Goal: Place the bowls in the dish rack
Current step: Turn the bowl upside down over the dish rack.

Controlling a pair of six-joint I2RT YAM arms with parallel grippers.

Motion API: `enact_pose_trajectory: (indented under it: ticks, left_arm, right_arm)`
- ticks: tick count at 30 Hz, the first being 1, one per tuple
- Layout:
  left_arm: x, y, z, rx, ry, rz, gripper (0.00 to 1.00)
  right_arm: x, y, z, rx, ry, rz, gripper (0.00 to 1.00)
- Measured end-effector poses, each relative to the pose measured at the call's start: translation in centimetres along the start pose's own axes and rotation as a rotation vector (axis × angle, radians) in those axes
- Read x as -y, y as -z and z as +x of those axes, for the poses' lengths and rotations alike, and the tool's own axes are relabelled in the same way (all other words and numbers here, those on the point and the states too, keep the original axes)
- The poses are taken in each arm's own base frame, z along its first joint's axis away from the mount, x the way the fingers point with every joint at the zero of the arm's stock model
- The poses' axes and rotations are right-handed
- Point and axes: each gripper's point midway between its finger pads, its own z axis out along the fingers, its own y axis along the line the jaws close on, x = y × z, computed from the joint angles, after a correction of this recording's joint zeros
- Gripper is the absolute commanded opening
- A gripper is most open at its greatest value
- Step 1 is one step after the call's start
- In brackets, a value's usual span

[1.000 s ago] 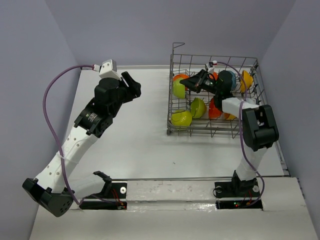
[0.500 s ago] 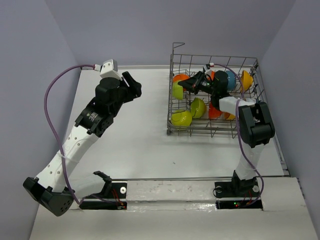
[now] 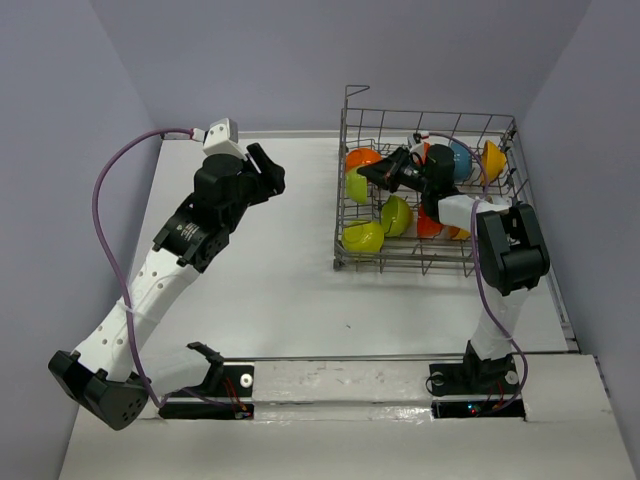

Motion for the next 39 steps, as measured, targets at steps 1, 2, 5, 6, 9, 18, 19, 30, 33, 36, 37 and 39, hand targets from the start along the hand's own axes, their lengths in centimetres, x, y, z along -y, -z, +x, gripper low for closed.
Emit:
enact_pose_trajectory:
  ticks: [1, 2, 5, 6, 9, 18, 19, 30, 33, 36, 37, 39]
  left_arm:
    - [0.0, 0.0, 0.0, 0.0, 0.0, 0.0, 0.67]
    - [0.0, 0.0, 0.0, 0.0, 0.0, 0.0, 0.67]
    - [0.0, 0.0, 0.0, 0.001, 0.0, 0.001, 0.67]
    - [0.0, 0.0, 0.0, 0.001, 0.0, 0.001, 0.67]
    - [0.0, 0.0, 0.0, 0.001, 0.0, 0.002, 0.67]
    - [0.1, 0.0, 0.0, 0.0, 0.0, 0.004, 0.67]
    - [0.1, 0.0, 0.0, 0.0, 0.0, 0.004, 0.67]
    - [0.1, 0.0, 0.0, 0.0, 0.0, 0.005, 0.67]
    - [0.1, 0.0, 0.0, 0.0, 0.0, 0.005, 0.67]
    - [0.1, 0.0, 0.0, 0.0, 0.0, 0.005, 0.67]
    - [0.1, 0.0, 0.0, 0.0, 0.0, 0.005, 0.67]
    - [0.1, 0.0, 0.0, 0.0, -0.001, 0.004, 0.67]
  right_arm:
    - [0.2, 0.0, 0.0, 0.001, -0.001, 0.006, 0.01]
    - [0.3, 0.0, 0.0, 0.003, 0.001, 0.012, 0.01]
    - [0.9, 0.0, 0.0, 0.004, 0.0, 0.035, 0.01]
    - [1.0, 0.0, 0.0, 0.005, 0.001, 0.041, 0.01]
    - [1.7, 0.0, 0.0, 0.01, 0.002, 0.066, 0.01]
    - [2.1, 0.3, -0.1, 0.03, 0.017, 0.104, 0.02]
    - [2.1, 0.4, -0.2, 0.033, 0.018, 0.109, 0.02]
    - [2.0, 0.8, -0.2, 0.047, 0.031, 0.129, 0.04]
    - [2.1, 0.8, -0.2, 0.047, 0.032, 0.13, 0.04]
    - [2.1, 0.9, -0.1, 0.048, 0.033, 0.131, 0.04]
    - [2.1, 0.9, -0.1, 0.05, 0.033, 0.131, 0.04]
    - [1.9, 1.1, 0.0, 0.051, 0.034, 0.131, 0.04]
